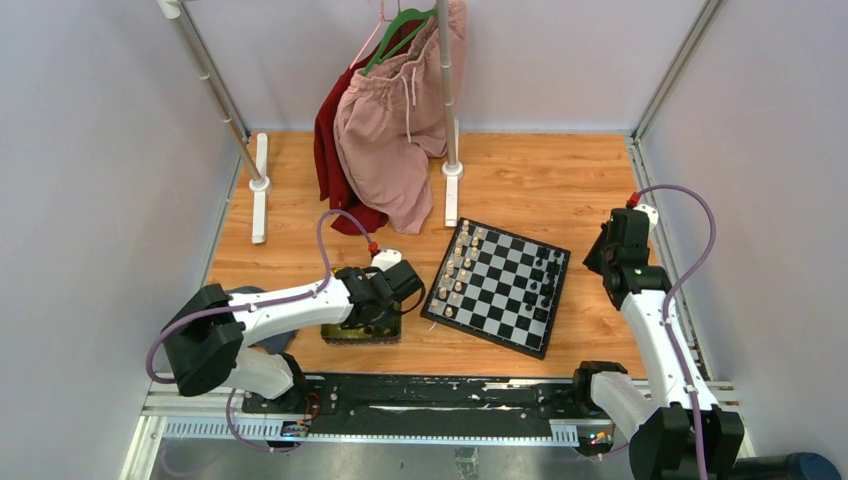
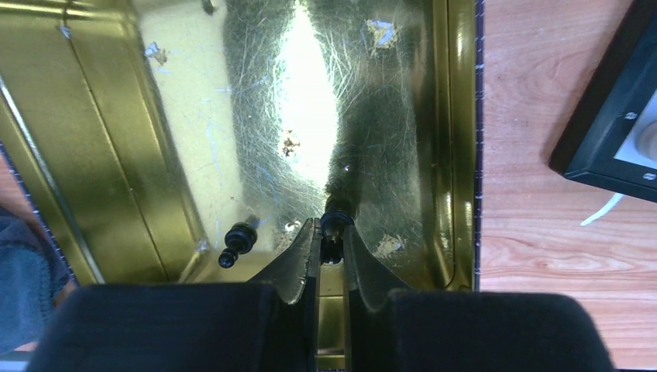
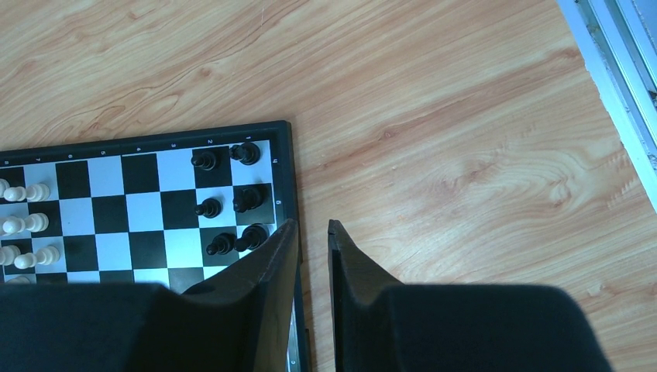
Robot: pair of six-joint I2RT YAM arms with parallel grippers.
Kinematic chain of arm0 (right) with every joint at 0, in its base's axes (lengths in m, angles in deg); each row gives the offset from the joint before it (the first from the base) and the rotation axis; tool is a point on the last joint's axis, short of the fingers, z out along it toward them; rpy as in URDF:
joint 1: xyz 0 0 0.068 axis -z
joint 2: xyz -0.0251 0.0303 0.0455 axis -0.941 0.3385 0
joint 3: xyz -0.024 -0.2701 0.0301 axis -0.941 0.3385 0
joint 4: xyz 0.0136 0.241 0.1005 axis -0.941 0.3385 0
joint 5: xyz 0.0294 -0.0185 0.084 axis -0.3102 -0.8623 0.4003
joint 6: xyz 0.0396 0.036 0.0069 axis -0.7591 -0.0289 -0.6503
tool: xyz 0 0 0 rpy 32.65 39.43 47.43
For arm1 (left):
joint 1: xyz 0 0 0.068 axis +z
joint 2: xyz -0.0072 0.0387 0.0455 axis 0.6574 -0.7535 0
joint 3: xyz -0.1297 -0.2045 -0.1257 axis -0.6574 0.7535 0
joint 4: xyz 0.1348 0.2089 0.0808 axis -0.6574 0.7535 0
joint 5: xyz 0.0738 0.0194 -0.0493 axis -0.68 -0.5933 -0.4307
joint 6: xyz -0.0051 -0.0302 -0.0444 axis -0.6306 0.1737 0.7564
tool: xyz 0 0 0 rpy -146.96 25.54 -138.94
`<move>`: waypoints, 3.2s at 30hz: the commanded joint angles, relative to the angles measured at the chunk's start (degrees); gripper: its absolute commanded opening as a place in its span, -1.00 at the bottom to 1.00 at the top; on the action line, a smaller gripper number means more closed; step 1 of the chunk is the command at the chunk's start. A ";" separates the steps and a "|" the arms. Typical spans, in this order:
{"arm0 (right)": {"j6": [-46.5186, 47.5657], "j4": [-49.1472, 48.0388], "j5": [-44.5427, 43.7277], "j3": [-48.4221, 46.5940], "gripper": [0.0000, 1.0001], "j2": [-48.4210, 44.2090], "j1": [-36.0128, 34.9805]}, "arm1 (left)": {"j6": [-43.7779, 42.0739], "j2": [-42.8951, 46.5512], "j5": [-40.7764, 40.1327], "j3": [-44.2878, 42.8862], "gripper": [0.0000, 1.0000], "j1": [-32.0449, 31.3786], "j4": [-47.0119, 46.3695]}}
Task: Set up the chess pieces on the board
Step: Pick up the chess piece from the storage box, then place the chess piece on the chessboard.
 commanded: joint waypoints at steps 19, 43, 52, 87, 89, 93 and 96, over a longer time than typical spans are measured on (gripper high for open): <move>0.27 3.99 -6.10 -4.86 -0.48 -3.05 -0.74 | -24.99 -3.24 4.53 -32.85 -1.00 -10.33 9.18; -4.94 4.74 -4.00 -3.83 -0.51 -1.75 17.04 | -37.43 -32.84 12.47 -51.45 -1.00 -27.94 -4.32; -5.69 5.14 -4.88 -7.51 -0.52 0.73 21.71 | -42.21 -38.27 13.06 -56.14 -1.00 -28.23 -6.25; -5.33 4.54 -2.15 -10.66 -0.53 2.22 23.78 | -41.27 -43.38 14.62 -49.97 -1.00 -24.01 -19.42; -5.35 4.40 -1.89 -10.49 -0.53 2.26 23.78 | -41.19 -43.78 14.71 -50.17 -1.00 -23.99 -19.30; -5.34 4.16 -1.56 -10.34 -0.53 2.44 23.78 | -40.93 -44.26 14.68 -50.25 -1.00 -23.72 -19.40; -5.28 4.00 -1.22 -10.22 -0.53 2.48 23.78 | -40.67 -44.61 14.84 -50.20 -1.00 -23.61 -19.46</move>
